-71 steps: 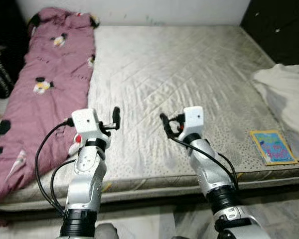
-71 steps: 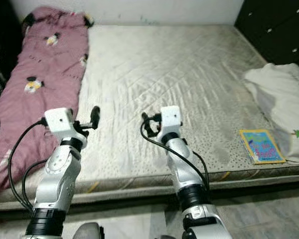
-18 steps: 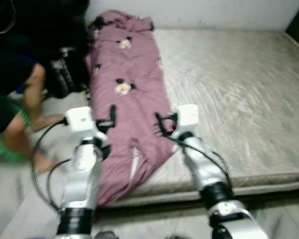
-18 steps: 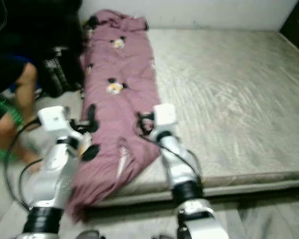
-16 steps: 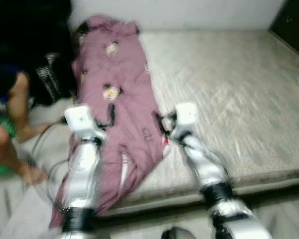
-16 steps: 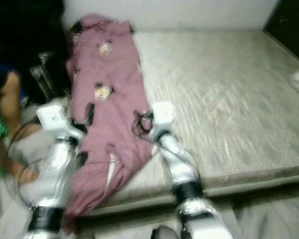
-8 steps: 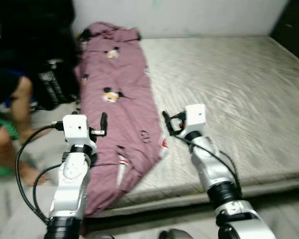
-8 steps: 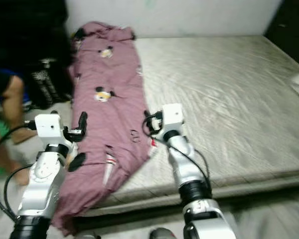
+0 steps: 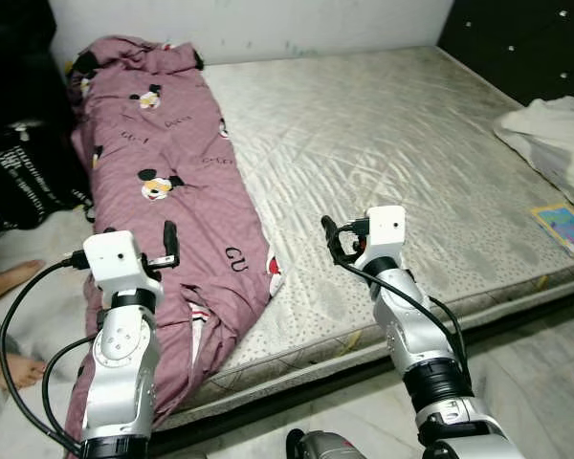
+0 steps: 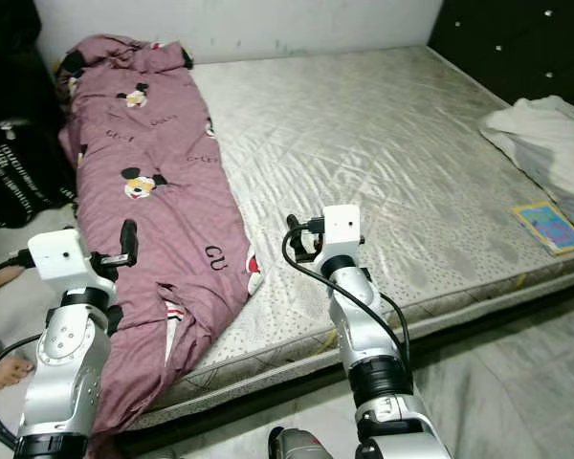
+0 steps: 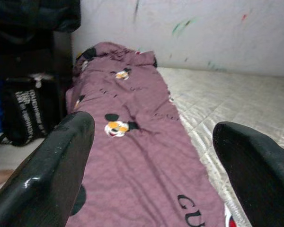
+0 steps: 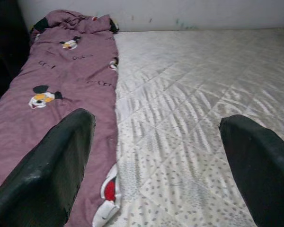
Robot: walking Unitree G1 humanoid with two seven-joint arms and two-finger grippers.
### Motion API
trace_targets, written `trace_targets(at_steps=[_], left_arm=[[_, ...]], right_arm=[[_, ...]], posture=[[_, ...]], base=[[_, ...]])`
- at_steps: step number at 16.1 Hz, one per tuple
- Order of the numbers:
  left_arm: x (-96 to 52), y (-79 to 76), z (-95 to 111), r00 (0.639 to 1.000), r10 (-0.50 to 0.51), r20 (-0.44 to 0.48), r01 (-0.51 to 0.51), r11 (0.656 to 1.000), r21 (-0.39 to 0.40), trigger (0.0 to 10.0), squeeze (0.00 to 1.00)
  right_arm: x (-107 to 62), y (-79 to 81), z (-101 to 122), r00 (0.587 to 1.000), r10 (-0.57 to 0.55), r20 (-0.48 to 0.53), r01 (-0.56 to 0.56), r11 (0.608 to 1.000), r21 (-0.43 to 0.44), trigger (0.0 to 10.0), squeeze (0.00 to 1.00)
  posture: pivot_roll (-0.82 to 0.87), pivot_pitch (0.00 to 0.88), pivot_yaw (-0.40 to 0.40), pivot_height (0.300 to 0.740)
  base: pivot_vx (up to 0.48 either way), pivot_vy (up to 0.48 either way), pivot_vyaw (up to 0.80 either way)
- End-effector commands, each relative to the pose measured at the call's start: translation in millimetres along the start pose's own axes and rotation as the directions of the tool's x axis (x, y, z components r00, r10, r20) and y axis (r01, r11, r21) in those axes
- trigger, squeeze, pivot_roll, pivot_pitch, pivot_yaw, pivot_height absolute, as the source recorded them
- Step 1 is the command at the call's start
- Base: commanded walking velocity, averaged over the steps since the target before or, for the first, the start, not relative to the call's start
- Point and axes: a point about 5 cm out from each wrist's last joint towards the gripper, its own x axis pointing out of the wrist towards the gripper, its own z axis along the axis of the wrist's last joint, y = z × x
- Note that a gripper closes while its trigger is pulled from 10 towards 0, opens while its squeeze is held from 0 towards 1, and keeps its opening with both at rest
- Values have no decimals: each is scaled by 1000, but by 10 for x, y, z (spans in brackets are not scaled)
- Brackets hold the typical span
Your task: Clean up the room
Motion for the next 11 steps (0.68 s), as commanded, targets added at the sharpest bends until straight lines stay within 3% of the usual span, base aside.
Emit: trace_targets(at_steps=[1, 3, 11], left_arm=[[-2, 33, -3, 1000, 16, -17, -17, 1000, -6, 10000, 0], [-1, 33, -8, 999, 24, -26, -24, 1000, -6, 10000, 0], [4, -2, -9, 999, 16, -41, -17, 1000, -19, 10000, 0]], right_arm=[[27, 30, 86, 1000, 18, 21, -18, 1000, 2, 10000, 0], [27, 54, 91, 999, 33, 22, -33, 999, -8, 10000, 0], [32, 60, 94, 999, 49, 15, -49, 999, -13, 10000, 0]], posture=[[80, 67, -26, 740], [81, 83, -34, 740], [77, 84, -40, 656]], base=[[0, 0, 0], [0, 0, 0], [0, 0, 0]])
